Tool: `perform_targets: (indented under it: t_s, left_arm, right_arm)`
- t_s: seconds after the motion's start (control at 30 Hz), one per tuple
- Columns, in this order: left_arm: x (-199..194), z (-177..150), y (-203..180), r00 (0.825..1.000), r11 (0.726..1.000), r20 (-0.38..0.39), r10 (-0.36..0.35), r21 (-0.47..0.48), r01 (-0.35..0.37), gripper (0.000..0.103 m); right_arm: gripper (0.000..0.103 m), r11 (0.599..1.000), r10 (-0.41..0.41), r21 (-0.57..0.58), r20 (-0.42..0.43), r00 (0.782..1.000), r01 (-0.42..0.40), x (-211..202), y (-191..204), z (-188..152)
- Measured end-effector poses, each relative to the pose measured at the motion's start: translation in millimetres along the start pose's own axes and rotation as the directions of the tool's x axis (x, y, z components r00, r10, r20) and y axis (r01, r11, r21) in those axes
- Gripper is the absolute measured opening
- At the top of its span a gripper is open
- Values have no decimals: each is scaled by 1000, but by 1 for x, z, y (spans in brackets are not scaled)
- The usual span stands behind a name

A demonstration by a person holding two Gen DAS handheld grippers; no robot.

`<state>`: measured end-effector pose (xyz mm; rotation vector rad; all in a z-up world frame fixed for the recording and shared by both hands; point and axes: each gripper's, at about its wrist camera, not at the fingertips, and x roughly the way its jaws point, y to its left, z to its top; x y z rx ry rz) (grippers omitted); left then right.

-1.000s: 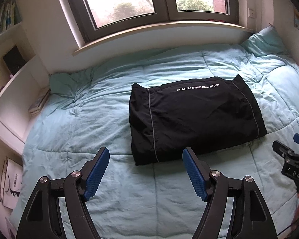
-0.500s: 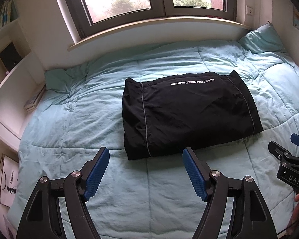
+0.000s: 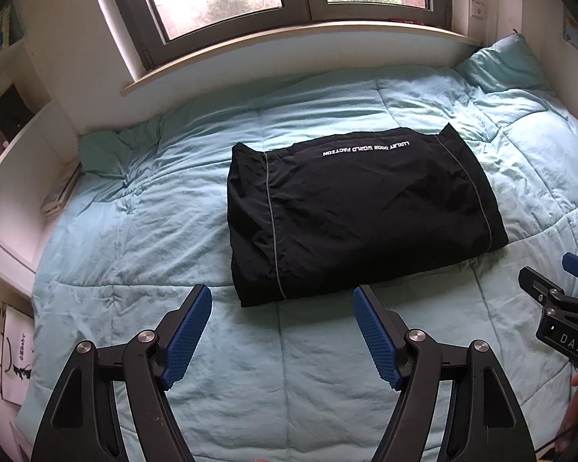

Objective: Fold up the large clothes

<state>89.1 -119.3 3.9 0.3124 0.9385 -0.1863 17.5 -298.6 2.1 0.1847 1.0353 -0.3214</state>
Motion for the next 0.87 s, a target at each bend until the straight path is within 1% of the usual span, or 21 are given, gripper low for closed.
perform_targets:
  t_s: [0.13,0.27,0.47,0.57,0.67,0.8,0.87]
  left_arm:
    - [-2,0,5,999,999,15,31,13,-31,77]
    - [-3,2,15,998,998,27,59,-7,-59,77]
    - [1,5,15,998,998,12,64,-14,-64,77]
    - [2,5,11,997,997,16,78,-2,-78,77]
    - [3,7,9,997,997,20,77,-2,-77,77]
    - [-4,7,12,993,996,77,91,-19,-89,77]
    - [-5,9,11,992,996,82,91,-10,-90,77]
  right_arm:
    - [86,1000,-4,-5,2,1000,4,-1,1,-1]
    - [86,1000,-5,-6,-2,1000,5,-1,2,-2]
    - [86,1000,-1,-13,-6,1000,1,2,2,-2]
    - [86,1000,-1,-11,-9,1000,1,3,2,-2]
    - [86,1000,-2,-10,-9,1000,2,4,3,-2]
    - [86,1000,-1,-10,-13,1000,1,5,2,-3]
    - [86,1000,-3,-10,-14,1000,3,6,1,-3]
